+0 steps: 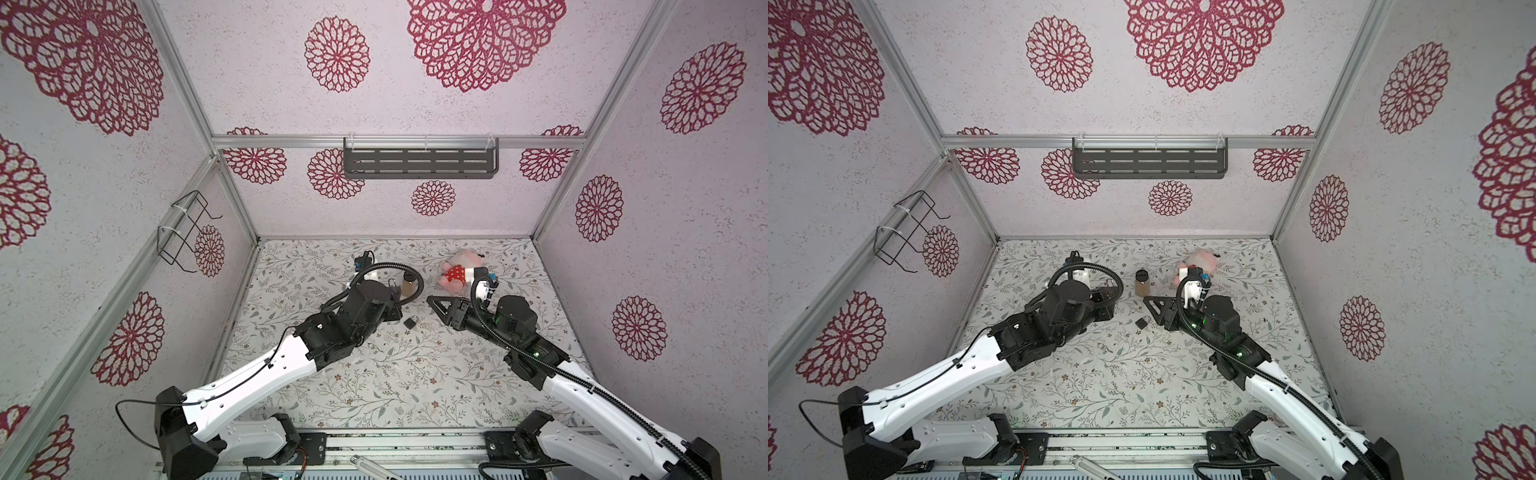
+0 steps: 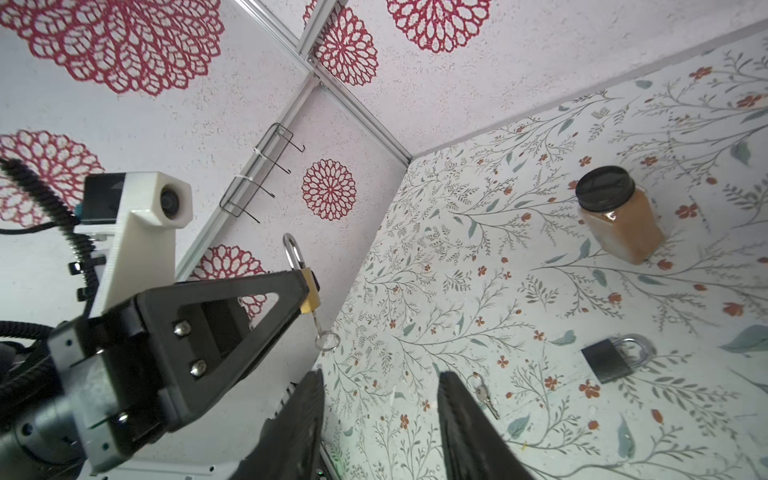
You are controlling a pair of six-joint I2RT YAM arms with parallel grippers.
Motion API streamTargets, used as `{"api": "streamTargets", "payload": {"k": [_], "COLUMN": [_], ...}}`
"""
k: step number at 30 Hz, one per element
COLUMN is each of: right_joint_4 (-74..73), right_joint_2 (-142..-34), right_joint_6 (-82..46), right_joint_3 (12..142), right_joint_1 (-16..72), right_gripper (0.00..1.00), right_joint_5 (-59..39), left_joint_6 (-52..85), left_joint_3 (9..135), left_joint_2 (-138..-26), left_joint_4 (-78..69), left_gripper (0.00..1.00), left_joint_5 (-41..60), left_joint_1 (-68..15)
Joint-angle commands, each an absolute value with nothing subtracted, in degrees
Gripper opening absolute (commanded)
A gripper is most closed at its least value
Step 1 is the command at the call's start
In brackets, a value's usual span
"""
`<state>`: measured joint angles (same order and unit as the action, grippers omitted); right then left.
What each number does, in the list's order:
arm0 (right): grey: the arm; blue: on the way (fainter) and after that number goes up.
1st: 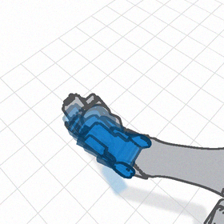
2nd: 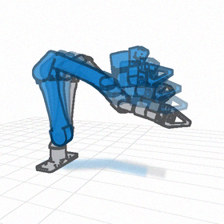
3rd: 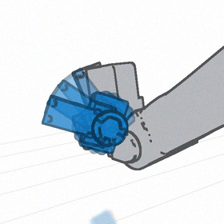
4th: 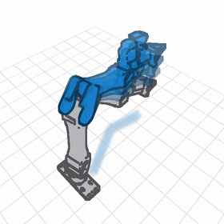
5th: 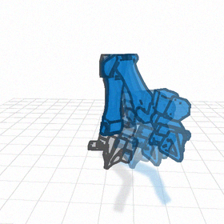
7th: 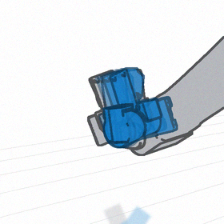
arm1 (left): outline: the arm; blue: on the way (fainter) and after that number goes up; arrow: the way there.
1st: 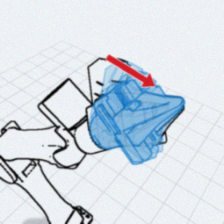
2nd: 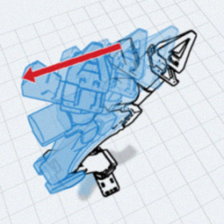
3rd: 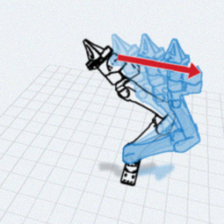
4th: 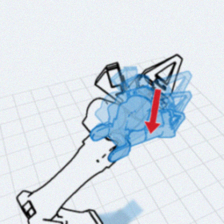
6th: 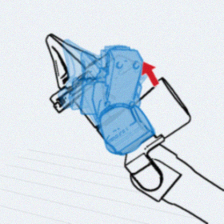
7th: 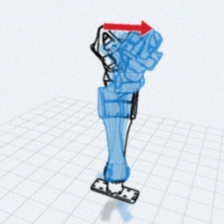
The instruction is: Unlock with the key
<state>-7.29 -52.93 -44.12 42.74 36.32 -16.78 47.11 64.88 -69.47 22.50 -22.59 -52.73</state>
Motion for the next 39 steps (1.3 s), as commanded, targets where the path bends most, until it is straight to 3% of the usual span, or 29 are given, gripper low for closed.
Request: {"api": "streamTargets", "payload": {"k": [1,9,16,24,39], "right_joint_4": [2.4,15.0,22.0,28.9,32.1], "right_joint_2": [-53.9,-59.9,-64.1,-70.3,-80.2], "right_joint_6": [-35.3,-25.6,-21.5,-18.3,-16.4], "right_joint_3": [47.9,56.9,63.9,73.0,82.0], "right_joint_1": [36.6,37.1,40.2,46.2,49.7], "right_gripper": [0.50,0.56,0.64,0.68,0.72], "right_joint_5": [-18.2,-19.1,-15.9,-11.0,-6.7], "left_joint_6": [34.4,20.3,10.6,10.5,11.9], "left_joint_3": [59.9,42.4,37.6,33.0,31.6], "left_joint_2": [-65.6,-56.9,-54.3,-53.8,-55.2], "left_joint_4": [16.6,-4.0,-8.2,-14.0,-14.2], "left_gripper": [0.00,0.00,0.00,0.00,0.00], "left_joint_5": [-21.4,-15.9,-16.2,-16.7,-16.7], "left_joint_1": [-52.0,-52.0,-52.0,-52.0,-52.0]}}
